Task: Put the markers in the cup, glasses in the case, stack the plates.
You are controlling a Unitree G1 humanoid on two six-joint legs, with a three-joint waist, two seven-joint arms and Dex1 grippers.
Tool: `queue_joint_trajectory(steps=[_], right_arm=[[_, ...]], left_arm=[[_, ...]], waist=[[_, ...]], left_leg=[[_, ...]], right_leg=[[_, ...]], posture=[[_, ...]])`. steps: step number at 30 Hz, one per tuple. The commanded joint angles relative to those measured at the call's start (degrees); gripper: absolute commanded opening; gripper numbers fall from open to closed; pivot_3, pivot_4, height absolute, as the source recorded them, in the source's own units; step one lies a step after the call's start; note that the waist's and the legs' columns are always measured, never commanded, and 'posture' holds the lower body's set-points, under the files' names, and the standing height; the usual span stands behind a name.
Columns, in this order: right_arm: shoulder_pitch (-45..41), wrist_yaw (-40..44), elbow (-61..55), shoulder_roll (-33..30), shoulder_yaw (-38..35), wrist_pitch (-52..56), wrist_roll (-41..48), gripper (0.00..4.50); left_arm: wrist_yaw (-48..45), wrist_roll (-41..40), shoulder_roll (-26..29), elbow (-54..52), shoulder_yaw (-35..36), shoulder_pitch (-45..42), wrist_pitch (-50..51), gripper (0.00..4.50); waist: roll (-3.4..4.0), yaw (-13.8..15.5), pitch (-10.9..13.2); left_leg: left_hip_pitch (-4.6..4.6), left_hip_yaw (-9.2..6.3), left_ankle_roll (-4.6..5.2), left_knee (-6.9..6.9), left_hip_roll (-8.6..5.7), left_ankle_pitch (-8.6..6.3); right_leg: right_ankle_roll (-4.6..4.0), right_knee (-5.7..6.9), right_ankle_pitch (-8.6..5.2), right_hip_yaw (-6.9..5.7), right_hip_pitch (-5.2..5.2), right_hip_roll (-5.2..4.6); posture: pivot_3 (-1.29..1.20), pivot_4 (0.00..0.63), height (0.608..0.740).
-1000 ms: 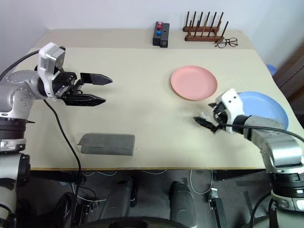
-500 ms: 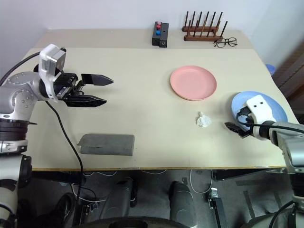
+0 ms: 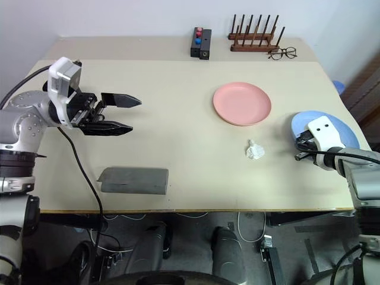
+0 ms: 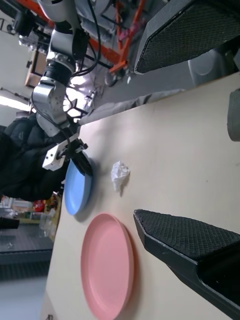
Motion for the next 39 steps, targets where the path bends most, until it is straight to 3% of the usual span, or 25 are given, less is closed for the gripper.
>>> queue_joint_trajectory(steps=[1, 6, 13, 19, 24, 27, 34, 37, 39], right_arm=[[-5.7, -1.3, 3.0, 1.0, -0.3, -6.8, -2.0, 0.02], [-15.7, -3.2, 7.9, 5.5, 0.6, -12.6, -2.6, 0.02], [-26.1, -3.7, 10.3, 18.2, 6.9, -18.1, -4.0, 0.02], [-27.9, -3.0, 16.0, 24.2, 12.0, -23.4, -7.1, 0.02], [-27.0, -0.9, 21.4, 24.1, 13.7, -26.5, -9.3, 0.02], [-26.5, 3.2, 18.3, 24.8, 12.1, -22.9, -5.4, 1.05], [-26.4, 4.1, 12.6, 25.1, 8.9, -19.7, -1.7, 4.47], [-24.1, 5.1, 7.6, 21.5, 1.6, -15.5, 4.4, 4.47], [-21.4, 5.9, 4.5, 18.4, 0.6, -12.2, 4.7, 4.47]], left_arm=[[0.9, -0.3, -0.4, -1.1, 2.2, -0.8, -1.7, 4.50], [1.1, -0.1, -0.3, -0.7, 2.1, -0.5, -2.1, 4.50], [1.9, -0.3, -0.2, -1.1, 2.5, -0.7, -2.0, 4.50], [3.0, -1.4, 0.7, -3.8, 3.5, 1.8, -0.2, 4.50], [3.7, -1.9, 1.3, -5.9, 4.5, 3.7, 0.6, 4.50], [3.7, -1.9, 1.8, -6.1, 5.0, 4.1, 0.8, 4.50], [3.9, -2.0, 1.3, -5.6, 4.6, 3.5, 0.5, 4.50], [3.5, -2.1, 1.4, -5.4, 4.3, 3.3, 0.7, 4.50], [2.7, -2.6, 2.0, -5.7, 4.1, 3.6, 1.8, 4.50]], waist=[[0.01, -0.1, 0.0], [0.02, -1.4, 0.0], [0.03, -2.6, 0.0], [0.05, -2.5, 0.0], [0.05, -2.6, 0.0], [0.05, -2.8, 0.0], [0.05, -2.7, 0.0], [0.07, -2.4, 0.0], [0.06, -2.0, 0.0]], left_leg=[[0.00, 0.01, 0.00, 0.01, 0.00, 0.00], [0.01, 0.01, 0.00, -0.06, 0.00, 0.00], [0.03, 0.00, 0.01, -0.14, 0.00, 0.02], [-0.02, -0.01, 0.00, -0.18, -0.02, 0.02], [0.03, 0.00, -0.01, -0.18, -0.03, 0.02], [0.04, 0.00, -0.01, -0.19, -0.03, 0.02], [0.06, 0.00, -0.01, -0.21, -0.03, 0.02], [0.04, 0.00, -0.01, -0.21, -0.03, 0.02], [0.03, 0.00, -0.02, -0.21, -0.03, 0.02]], right_leg=[[0.01, 0.00, -0.01, 0.00, 0.00, 0.00], [0.02, 0.04, 0.00, 0.01, -0.02, 0.01], [0.19, 0.08, 0.08, 0.02, -0.04, 0.04], [0.29, 0.07, 0.05, 0.03, -0.05, 0.03], [0.24, 0.09, 0.04, 0.06, -0.03, 0.03], [0.23, 0.11, 0.03, 0.06, -0.03, 0.03], [0.28, 0.14, 0.05, 0.07, -0.04, 0.04], [0.27, 0.12, 0.05, 0.07, -0.04, 0.03], [0.27, 0.09, 0.05, 0.07, -0.03, 0.03]], posture=[[0.00, 0.150, 0.740], [0.00, 0.150, 0.740], [0.00, 0.150, 0.740], [0.00, 0.150, 0.740], [0.00, 0.150, 0.740], [0.00, 0.150, 0.740], [0.00, 0.150, 0.740], [0.00, 0.150, 0.740], [0.00, 0.150, 0.740]])
